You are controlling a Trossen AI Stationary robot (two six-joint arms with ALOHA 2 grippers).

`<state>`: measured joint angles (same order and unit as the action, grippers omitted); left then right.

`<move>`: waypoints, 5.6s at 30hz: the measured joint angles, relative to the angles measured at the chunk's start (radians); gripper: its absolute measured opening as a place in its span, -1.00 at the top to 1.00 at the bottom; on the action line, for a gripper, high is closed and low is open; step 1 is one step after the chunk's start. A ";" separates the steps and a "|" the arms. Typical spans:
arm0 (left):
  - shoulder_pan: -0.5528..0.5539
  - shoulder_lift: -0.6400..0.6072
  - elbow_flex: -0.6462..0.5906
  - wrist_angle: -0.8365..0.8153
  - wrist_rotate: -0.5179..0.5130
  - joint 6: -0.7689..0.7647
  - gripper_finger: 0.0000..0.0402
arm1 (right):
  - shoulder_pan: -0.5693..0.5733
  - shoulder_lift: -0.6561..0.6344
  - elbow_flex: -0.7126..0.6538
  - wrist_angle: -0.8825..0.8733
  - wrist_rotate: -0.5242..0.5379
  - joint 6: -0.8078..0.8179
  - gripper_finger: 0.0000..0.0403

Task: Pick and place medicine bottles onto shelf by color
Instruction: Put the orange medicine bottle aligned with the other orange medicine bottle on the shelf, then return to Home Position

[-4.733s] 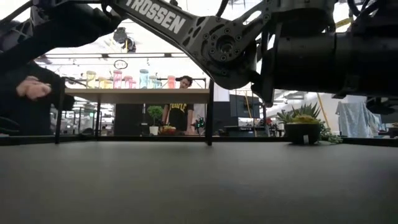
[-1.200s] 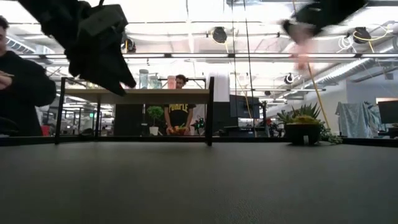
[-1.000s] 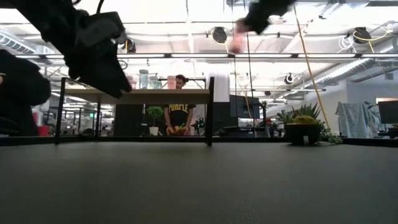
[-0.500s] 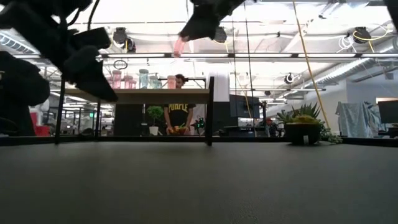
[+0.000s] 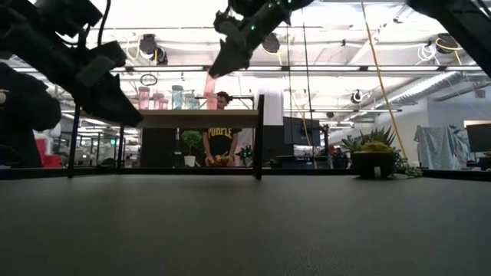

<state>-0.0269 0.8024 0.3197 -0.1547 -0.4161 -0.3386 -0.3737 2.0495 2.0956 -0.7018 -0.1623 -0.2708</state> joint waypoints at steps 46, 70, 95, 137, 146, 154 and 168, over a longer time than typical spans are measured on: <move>0.147 0.003 0.001 0.030 0.113 0.072 -0.42 | -0.041 0.063 -0.003 0.035 -0.077 -0.028 0.28; 0.146 0.000 0.002 0.057 0.160 0.042 -0.42 | -0.042 0.017 -0.004 0.011 -0.075 0.005 0.27; -0.070 -0.032 0.002 0.442 0.234 0.027 0.93 | 0.019 -0.664 -0.776 0.672 -0.236 0.388 0.59; -0.011 -0.438 -0.031 0.002 0.264 0.475 0.93 | 0.052 -1.712 -1.799 0.910 -0.227 0.371 1.00; 0.019 -0.443 -0.164 0.170 0.259 0.413 0.96 | 0.052 -1.794 -1.906 0.990 -0.228 0.371 1.00; 0.042 -0.451 -0.223 0.215 0.285 0.386 0.98 | 0.052 -1.859 -1.968 0.990 -0.228 0.371 1.00; 0.042 -0.451 -0.310 0.301 0.329 0.329 0.97 | 0.052 -1.928 -2.076 1.032 -0.234 0.402 1.00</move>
<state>0.0147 0.3519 0.0097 0.1465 -0.0876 -0.0099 -0.3214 0.1211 0.0193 0.3305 -0.3965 0.1311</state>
